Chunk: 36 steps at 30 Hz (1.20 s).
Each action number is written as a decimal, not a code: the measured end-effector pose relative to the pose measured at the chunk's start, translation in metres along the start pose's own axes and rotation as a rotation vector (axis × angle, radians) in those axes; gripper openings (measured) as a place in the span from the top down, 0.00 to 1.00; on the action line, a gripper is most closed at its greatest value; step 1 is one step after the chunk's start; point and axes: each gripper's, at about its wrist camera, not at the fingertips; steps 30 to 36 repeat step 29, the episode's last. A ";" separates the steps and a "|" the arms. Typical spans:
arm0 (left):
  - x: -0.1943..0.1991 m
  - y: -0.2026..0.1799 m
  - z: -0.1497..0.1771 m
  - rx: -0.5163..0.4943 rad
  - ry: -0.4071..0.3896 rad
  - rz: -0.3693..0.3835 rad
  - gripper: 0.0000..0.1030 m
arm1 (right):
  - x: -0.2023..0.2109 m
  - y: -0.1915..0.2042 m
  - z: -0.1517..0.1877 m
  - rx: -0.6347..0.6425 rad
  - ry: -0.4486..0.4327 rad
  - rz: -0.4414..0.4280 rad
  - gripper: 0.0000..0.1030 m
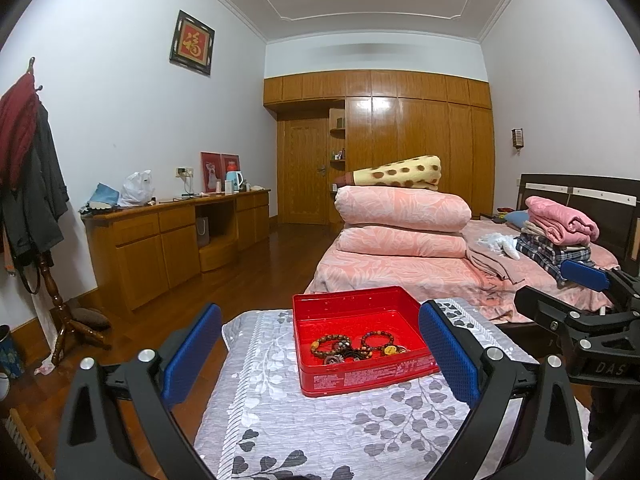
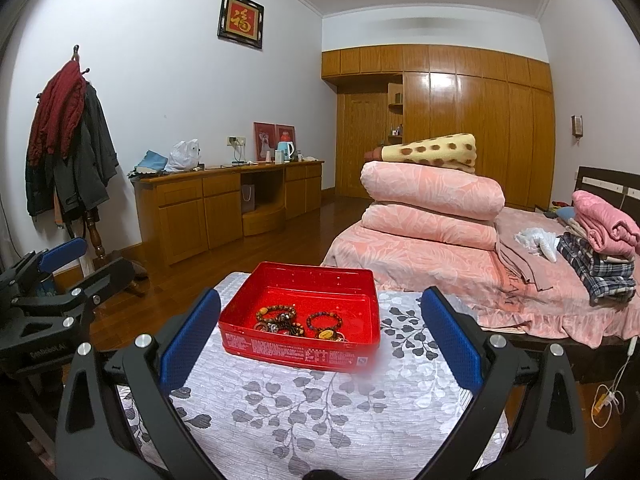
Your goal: Organize jewelry
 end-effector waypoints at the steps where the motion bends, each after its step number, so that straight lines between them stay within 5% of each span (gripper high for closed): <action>1: 0.000 0.000 0.000 0.000 -0.001 0.000 0.06 | 0.000 0.000 0.001 0.000 -0.001 -0.001 0.06; 36: -0.004 0.000 0.003 0.017 0.013 0.006 0.06 | -0.003 -0.002 0.004 -0.007 0.009 0.005 0.06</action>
Point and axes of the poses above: each gripper's, at about its wrist camera, not at the fingertips, and x roughly against the way its jaws point, y to its left, z to its underside
